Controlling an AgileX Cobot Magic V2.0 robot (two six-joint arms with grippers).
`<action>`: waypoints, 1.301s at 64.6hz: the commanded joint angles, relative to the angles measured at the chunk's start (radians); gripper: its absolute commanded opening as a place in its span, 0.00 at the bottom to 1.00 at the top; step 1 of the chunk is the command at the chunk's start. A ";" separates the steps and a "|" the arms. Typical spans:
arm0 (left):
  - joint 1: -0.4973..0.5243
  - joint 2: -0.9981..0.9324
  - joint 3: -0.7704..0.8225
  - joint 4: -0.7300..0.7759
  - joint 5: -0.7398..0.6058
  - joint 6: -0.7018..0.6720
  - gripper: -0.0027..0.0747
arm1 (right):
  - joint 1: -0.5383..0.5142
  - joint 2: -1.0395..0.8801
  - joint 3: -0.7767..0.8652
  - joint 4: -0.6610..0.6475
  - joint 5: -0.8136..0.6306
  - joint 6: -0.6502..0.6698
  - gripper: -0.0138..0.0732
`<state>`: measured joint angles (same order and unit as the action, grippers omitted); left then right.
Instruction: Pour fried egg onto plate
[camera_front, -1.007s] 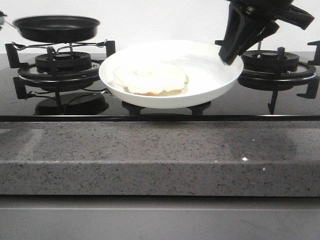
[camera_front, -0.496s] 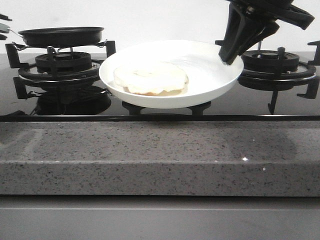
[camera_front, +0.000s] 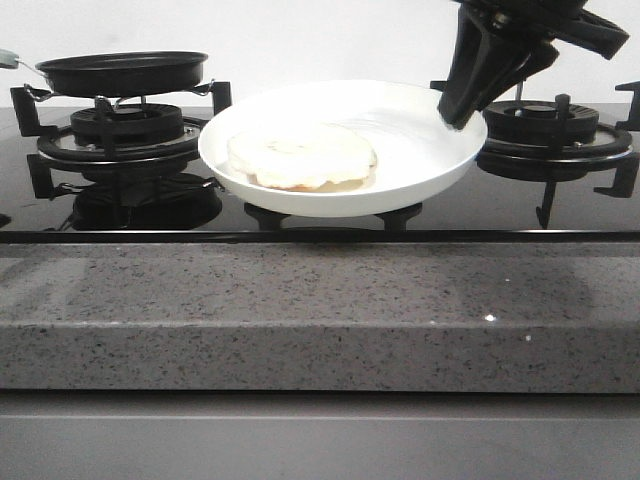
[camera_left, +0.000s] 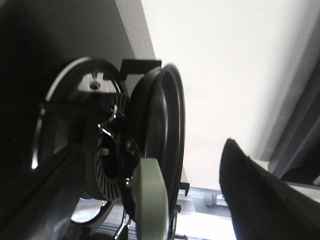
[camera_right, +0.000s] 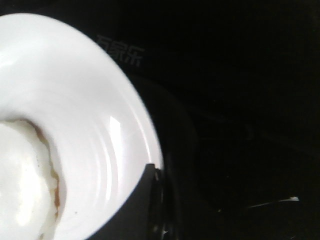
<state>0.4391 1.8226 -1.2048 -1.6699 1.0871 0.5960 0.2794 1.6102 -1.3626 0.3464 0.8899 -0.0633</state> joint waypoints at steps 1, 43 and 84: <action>0.040 -0.064 -0.031 -0.062 0.079 -0.002 0.74 | 0.000 -0.045 -0.026 0.023 -0.041 -0.006 0.08; -0.117 -0.569 -0.031 0.730 -0.162 -0.073 0.74 | 0.000 -0.045 -0.026 0.023 -0.042 -0.006 0.08; -0.577 -0.989 0.227 1.795 -0.184 -0.739 0.74 | 0.000 -0.045 -0.026 0.023 -0.042 -0.006 0.08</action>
<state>-0.1254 0.8751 -0.9975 0.0872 0.9574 -0.1167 0.2794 1.6102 -1.3626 0.3464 0.8899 -0.0633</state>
